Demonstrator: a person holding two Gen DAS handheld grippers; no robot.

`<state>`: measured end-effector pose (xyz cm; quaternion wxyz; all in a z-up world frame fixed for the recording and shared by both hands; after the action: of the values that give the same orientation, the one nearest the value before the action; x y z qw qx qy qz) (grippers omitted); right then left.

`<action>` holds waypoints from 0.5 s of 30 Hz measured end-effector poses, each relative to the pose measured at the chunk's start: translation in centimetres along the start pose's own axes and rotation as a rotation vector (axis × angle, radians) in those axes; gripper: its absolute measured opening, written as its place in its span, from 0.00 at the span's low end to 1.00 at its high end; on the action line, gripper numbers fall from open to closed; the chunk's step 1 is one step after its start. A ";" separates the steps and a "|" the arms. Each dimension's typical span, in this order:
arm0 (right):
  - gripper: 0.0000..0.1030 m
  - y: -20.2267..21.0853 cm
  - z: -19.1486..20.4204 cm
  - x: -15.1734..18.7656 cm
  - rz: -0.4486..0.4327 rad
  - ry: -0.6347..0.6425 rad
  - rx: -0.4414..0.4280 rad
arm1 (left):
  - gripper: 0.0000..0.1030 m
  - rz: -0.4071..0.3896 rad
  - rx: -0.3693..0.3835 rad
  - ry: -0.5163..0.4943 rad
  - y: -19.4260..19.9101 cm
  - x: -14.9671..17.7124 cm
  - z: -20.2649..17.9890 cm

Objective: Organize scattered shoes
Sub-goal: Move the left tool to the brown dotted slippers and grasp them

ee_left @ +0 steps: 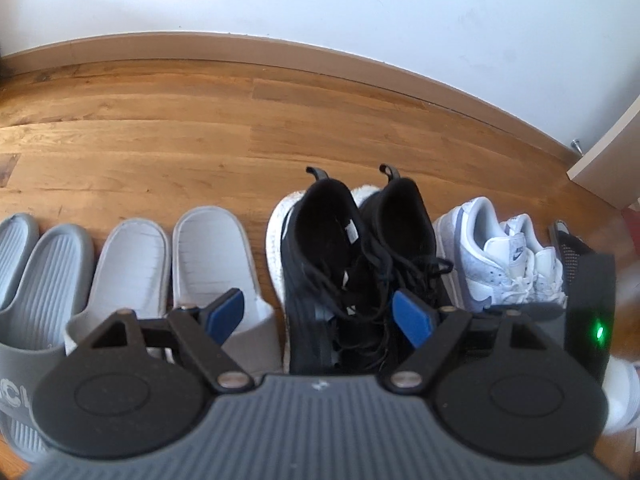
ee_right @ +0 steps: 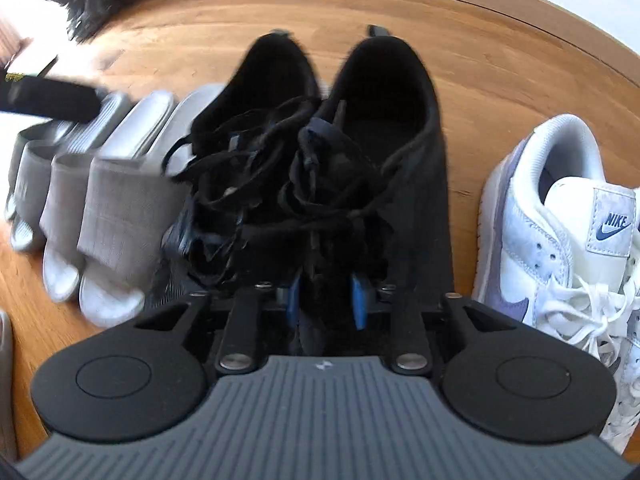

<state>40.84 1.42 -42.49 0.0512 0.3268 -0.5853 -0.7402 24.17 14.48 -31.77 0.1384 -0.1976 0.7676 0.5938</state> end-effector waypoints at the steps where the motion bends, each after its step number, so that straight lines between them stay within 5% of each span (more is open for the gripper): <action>1: 0.39 1.5 -0.7 0.1 -0.026 -0.020 -0.032 | 0.78 -0.004 0.007 -0.003 0.2 -0.1 -0.3; 6: 0.88 10.7 -8.1 2.0 -0.229 -0.138 -0.044 | 0.79 -0.002 0.081 -0.076 0.3 -0.6 -4.0; 8: 0.90 14.2 -12.7 4.2 -0.284 -0.196 0.055 | 0.81 0.014 0.117 -0.132 -0.7 -0.6 -6.8; 12: 0.90 18.0 -23.6 11.0 -0.235 -0.407 0.316 | 0.83 0.040 0.196 -0.241 -2.8 -0.6 -13.4; 15: 0.90 21.1 -31.0 17.3 -0.198 -0.628 0.462 | 0.88 0.066 0.333 -0.336 -6.4 -0.9 -23.9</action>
<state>37.66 -38.86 -33.98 -0.2765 0.1423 -0.6893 -0.6543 28.51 -9.84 -30.72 0.2755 -0.0452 0.8271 0.4879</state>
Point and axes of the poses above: each gripper's, at about its wrist camera, not at the fingertips, and y roughly against the way its jaws point, z to its left, x to its underside, the point moved 8 cm from there along -y, roughly the way its jaws point, and after that the axes turned 5 degrees about z, right-handed, at the moved point
